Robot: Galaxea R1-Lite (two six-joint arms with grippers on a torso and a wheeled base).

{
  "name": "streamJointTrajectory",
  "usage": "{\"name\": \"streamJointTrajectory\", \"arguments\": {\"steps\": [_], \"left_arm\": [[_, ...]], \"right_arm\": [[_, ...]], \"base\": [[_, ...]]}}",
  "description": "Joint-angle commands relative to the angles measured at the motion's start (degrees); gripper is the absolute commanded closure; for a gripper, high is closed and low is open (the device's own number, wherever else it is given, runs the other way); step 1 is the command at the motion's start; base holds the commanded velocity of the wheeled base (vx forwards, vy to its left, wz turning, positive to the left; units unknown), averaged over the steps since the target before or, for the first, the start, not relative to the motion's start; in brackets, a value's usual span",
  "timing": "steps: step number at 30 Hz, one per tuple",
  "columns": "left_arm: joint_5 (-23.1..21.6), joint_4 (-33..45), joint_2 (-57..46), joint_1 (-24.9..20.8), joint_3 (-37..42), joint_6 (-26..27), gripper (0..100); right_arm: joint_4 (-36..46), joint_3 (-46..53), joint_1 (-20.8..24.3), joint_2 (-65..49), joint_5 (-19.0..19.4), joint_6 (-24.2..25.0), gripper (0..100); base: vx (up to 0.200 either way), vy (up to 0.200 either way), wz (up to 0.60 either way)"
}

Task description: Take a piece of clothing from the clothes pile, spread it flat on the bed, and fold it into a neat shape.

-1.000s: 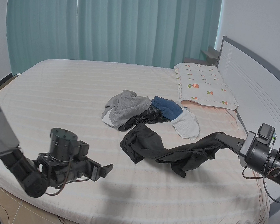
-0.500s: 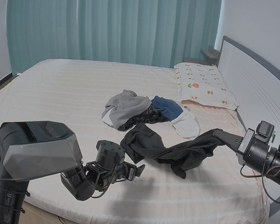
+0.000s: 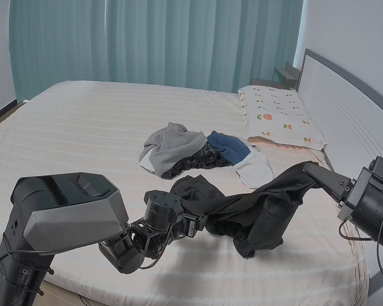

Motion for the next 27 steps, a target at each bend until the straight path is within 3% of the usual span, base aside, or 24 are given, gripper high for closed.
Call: {"name": "streamJointTrajectory", "arguments": {"steps": [1, 11, 18, 19, 23, 27], "left_arm": [[0.34, 0.42, 2.76, 0.69, -2.54, -0.37, 0], [0.51, 0.42, 9.97, 2.00, -10.71, -1.25, 0], [0.78, 3.49, 11.28, 2.09, -16.25, -5.20, 0], [0.78, 3.76, 11.46, 2.09, -17.04, -5.73, 100], [0.86, 3.76, 11.11, 2.18, -16.87, -6.35, 100], [0.69, 3.85, 5.92, 2.18, -12.74, -15.49, 100]], "right_arm": [[-0.06, -0.10, 0.29, -3.01, 0.04, 0.07, 100], [-0.06, 0.16, -0.59, -1.87, 0.48, 0.34, 100], [-0.06, 0.16, -1.47, -0.72, 0.57, 0.34, 100], [-0.06, 0.16, -1.56, -0.37, 0.57, 0.34, 100], [-0.06, 0.16, -2.09, 0.07, 0.65, 0.51, 100], [-0.06, 0.16, -3.32, 0.42, 0.74, 1.21, 100]], "base": [[0.000, 0.000, 0.00], [0.000, 0.000, 0.00], [0.000, 0.000, 0.00], [0.000, 0.000, 0.00], [0.000, 0.000, 0.00], [0.000, 0.000, 0.00]]}}
